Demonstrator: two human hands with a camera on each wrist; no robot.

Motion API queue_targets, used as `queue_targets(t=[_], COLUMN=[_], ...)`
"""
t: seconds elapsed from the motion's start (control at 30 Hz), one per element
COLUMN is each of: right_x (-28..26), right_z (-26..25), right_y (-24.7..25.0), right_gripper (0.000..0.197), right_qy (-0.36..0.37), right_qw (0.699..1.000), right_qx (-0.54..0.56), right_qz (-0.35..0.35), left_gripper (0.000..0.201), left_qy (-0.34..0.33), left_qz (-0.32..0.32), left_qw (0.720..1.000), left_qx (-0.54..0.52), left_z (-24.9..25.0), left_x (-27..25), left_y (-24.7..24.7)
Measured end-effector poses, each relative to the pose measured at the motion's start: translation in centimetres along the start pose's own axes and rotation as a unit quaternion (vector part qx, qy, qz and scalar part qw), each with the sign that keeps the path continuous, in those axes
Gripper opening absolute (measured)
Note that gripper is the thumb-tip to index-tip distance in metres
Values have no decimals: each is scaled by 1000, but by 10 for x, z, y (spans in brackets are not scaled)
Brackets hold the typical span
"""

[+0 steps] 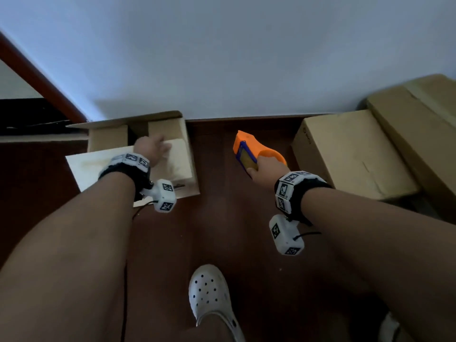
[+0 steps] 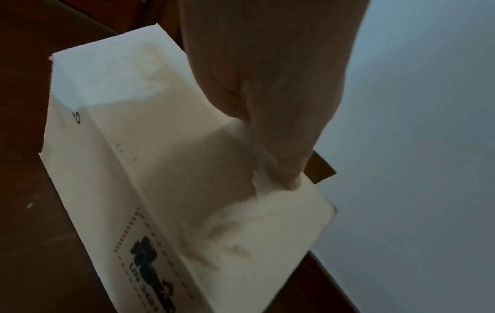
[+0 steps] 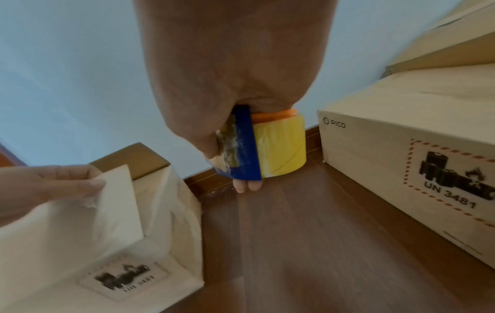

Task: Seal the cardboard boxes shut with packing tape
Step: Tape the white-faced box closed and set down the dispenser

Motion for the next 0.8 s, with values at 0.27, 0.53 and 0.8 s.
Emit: queue_targets(t=[0.27,0.53,0.8], right_x=[-51,-118,-159], right_z=[36,100,145], right_y=[17,36,46], right_gripper=[33,30,27], right_qy=[-18,-72,-97], right_qw=[998,991,985], right_qx=[32,63,57], right_qz=[41,96,129], left_gripper=[43,29,64], left_qy=[-104,-161,-343], left_qz=[-130,-164,-68], left_qw=[986,973,936], left_qx=[-14,-30,26], left_z=[128,240,274], left_x=[-111,-188,-219], left_y=[-89,-121,-102])
Point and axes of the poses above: each hand's wrist, its own x-axis towards the middle knuckle, its own y-axis out of the back of the hand, z = x × y, the point moved 10 cm from there along x, towards the middle knuckle, and after that the axes turned 8 degrees about y, right-handed, at the moved point
